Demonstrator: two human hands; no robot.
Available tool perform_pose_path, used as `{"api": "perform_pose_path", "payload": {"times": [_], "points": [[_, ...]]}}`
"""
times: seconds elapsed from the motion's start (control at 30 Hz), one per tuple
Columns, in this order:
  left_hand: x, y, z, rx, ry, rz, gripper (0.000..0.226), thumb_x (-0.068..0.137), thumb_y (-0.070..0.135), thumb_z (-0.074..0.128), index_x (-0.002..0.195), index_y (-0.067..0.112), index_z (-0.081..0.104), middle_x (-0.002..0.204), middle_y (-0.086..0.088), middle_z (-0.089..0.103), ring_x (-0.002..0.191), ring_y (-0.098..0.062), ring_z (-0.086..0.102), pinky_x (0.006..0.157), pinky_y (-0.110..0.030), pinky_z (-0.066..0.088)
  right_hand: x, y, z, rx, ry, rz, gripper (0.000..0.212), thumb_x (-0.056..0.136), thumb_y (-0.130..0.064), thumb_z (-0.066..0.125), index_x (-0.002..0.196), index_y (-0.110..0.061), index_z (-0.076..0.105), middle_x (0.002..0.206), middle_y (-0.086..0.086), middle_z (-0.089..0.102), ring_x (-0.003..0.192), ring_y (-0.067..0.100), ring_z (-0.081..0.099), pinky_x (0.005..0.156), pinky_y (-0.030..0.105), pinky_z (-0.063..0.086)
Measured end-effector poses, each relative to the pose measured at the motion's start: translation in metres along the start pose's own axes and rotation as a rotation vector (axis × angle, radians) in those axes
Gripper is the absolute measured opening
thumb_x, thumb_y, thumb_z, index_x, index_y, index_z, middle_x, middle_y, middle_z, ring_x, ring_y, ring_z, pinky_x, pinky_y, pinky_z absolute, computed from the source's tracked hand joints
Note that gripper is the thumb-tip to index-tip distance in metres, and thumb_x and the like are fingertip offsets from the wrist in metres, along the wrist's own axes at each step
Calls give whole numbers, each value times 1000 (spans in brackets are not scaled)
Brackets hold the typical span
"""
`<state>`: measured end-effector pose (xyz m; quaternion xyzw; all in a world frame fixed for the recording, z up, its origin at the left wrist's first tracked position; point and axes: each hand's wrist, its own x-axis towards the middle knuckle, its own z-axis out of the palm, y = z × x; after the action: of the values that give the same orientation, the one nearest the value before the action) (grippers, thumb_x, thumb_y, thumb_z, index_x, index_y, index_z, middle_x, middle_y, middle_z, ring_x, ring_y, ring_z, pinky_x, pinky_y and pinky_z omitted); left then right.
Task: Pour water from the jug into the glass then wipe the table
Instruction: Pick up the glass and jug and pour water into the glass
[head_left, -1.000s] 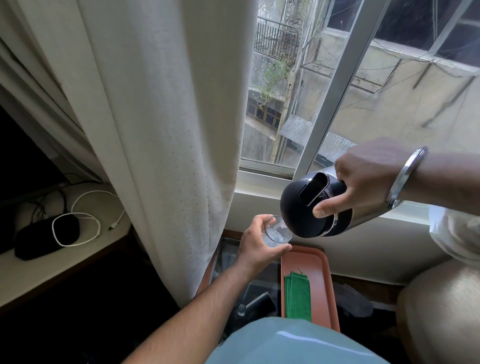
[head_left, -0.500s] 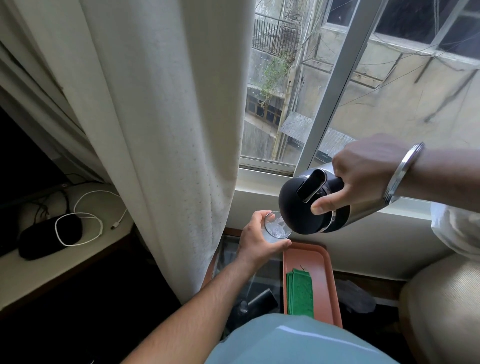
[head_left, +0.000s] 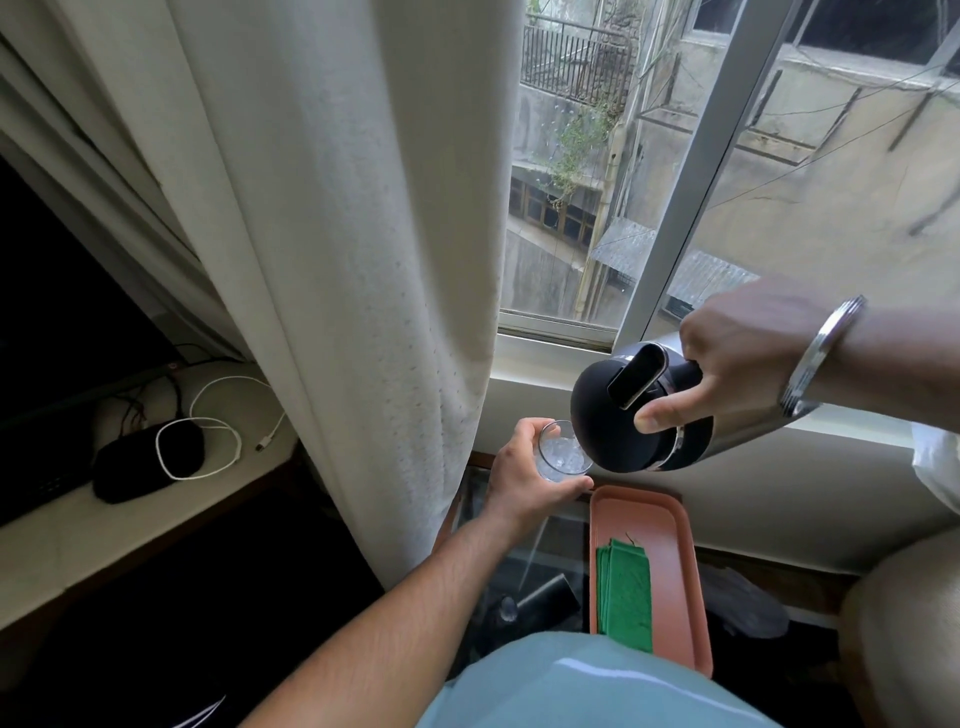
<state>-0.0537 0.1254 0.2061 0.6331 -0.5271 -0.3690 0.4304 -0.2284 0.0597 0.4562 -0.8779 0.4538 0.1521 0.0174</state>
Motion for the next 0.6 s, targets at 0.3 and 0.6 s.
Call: {"api": "perform_pose_path", "payload": {"times": [0.3, 0.6], "points": [[-8, -2, 10, 30, 11, -53, 81, 54, 44, 91, 123, 27, 53, 111, 6, 69, 98, -6, 68, 85, -34, 59, 0, 2, 10, -247, -2, 5, 97, 35, -105, 17, 51, -13, 43, 47, -1, 38, 46, 21, 33, 49, 30, 28], [-9, -2, 26, 21, 25, -77, 75, 62, 31, 96, 123, 24, 53, 109, 8, 68, 96, -1, 67, 80, -20, 57, 4, 23, 22, -180, -12, -1, 95, 39, -105, 17, 48, -14, 41, 45, -1, 38, 45, 21, 36, 48, 29, 30]]}}
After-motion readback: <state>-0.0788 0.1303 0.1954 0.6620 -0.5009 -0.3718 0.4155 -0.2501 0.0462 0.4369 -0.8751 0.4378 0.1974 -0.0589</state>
